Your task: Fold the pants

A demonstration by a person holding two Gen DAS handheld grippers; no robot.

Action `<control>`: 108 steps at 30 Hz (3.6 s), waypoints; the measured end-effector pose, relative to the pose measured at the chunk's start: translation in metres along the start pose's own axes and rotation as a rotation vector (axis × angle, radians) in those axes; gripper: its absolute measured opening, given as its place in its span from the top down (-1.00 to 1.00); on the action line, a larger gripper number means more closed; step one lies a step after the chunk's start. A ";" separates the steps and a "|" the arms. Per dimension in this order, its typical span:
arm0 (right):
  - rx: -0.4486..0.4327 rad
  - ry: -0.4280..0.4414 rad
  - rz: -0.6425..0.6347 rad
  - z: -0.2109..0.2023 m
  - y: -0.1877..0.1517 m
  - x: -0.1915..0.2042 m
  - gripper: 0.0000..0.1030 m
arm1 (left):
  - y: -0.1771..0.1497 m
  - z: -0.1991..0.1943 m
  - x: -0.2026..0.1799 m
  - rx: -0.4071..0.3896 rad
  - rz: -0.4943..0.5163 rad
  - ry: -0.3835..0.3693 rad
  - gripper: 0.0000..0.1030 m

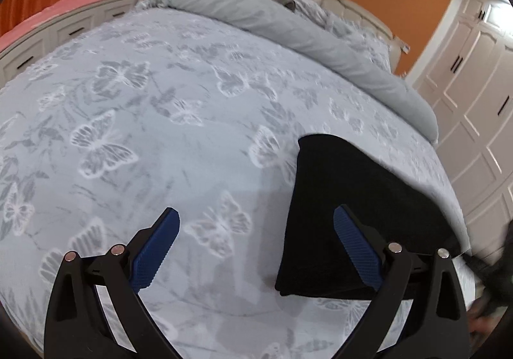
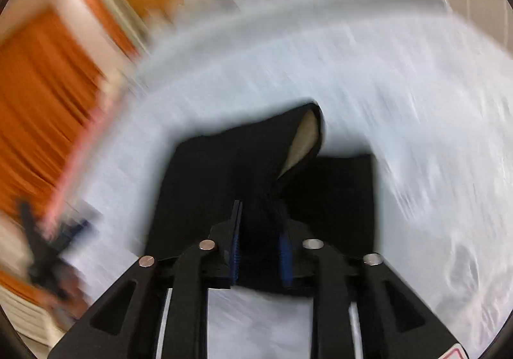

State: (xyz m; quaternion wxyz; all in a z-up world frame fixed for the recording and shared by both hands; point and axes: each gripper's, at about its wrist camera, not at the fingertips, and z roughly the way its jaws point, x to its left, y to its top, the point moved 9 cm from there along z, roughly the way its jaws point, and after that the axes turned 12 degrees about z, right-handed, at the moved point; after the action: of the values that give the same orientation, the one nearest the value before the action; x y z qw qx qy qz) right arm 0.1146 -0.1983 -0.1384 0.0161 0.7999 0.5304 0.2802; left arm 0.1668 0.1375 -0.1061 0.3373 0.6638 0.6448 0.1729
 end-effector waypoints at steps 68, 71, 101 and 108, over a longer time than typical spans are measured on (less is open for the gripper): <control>0.079 0.303 -0.040 -0.031 -0.019 0.025 0.36 | -0.051 0.018 -0.085 0.241 -0.135 -0.358 0.40; 0.142 0.278 -0.046 -0.033 -0.052 0.006 0.20 | -0.086 -0.003 -0.077 0.294 -0.082 -0.313 0.03; -0.015 -0.005 -0.075 0.023 0.016 -0.043 0.55 | -0.040 0.110 -0.075 0.322 0.108 0.055 -0.80; -0.102 0.147 -0.162 -0.049 -0.021 -0.007 0.54 | -0.023 0.000 -0.116 0.071 0.154 -0.062 -0.81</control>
State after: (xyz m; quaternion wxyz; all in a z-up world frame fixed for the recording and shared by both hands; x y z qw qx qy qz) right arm 0.0724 -0.2080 -0.1068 0.0402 0.7298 0.5782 0.3626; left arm 0.1371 0.0231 -0.0975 0.3190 0.7280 0.5867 0.1549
